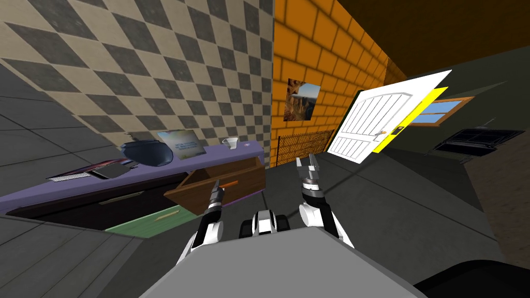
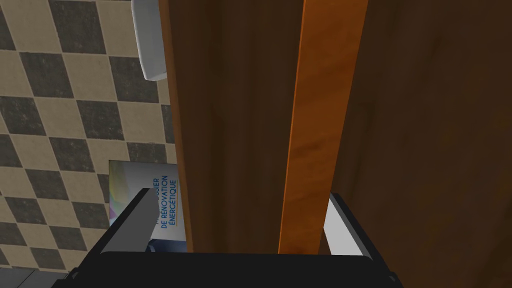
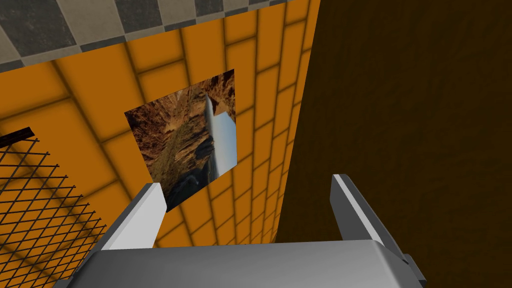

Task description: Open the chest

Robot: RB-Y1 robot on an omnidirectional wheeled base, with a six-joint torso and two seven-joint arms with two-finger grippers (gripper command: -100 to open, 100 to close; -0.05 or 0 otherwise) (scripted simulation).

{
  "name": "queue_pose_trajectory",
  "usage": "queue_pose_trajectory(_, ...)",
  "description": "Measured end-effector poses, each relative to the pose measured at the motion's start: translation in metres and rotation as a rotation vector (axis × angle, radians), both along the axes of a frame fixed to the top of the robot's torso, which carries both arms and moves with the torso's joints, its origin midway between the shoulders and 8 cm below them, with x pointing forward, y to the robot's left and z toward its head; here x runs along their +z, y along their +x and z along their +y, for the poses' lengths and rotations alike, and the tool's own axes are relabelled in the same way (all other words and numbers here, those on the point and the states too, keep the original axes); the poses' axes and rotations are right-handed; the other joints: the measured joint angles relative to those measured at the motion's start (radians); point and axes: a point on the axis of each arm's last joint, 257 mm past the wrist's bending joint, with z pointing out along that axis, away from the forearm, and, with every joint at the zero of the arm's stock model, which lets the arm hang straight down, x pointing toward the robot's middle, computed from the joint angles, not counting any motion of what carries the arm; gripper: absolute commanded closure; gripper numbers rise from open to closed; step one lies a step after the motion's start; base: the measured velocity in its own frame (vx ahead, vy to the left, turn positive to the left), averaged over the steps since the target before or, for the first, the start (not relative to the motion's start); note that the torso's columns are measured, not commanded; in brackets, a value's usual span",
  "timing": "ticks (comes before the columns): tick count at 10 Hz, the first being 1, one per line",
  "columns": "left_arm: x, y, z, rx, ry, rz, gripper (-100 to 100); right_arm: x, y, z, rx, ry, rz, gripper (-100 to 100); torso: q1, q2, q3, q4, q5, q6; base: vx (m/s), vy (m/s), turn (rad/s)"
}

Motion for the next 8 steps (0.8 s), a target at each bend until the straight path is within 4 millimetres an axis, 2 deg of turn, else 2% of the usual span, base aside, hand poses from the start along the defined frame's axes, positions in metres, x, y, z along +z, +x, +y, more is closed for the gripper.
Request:
queue_pose_trajectory(2, 0.0075, 0.005, 0.0013, 0.0, -0.002, 0.008, -100, 0.0, 0.0, 0.0, 0.0, 0.0, 0.0, 0, -0.002, 0.002, 0.001, 0.003, -0.002, 0.0, -0.028, -0.007, -0.001)
queue_pose_trajectory(3, 0.0068, 0.0052, 0.0013, 0.0, -0.004, 0.012, 0, 0.0, 0.0, 0.0, 0.0, 0.0, 0.0, 0, -0.002, 0.002, 0.001, 0.002, -0.002, 0.0, 0.0, 0.0, 0.0)
queue_pose_trajectory(8, 0.0041, 0.0044, 0.0014, 0.001, -0.006, 0.019, 0, 0.0, 0.0, 0.0, 0.0, 0.0, 0.0, 0, -0.001, 0.0, 0.0, 0.0, 0.0, 0.0, 0.0, 0.0, 0.0)
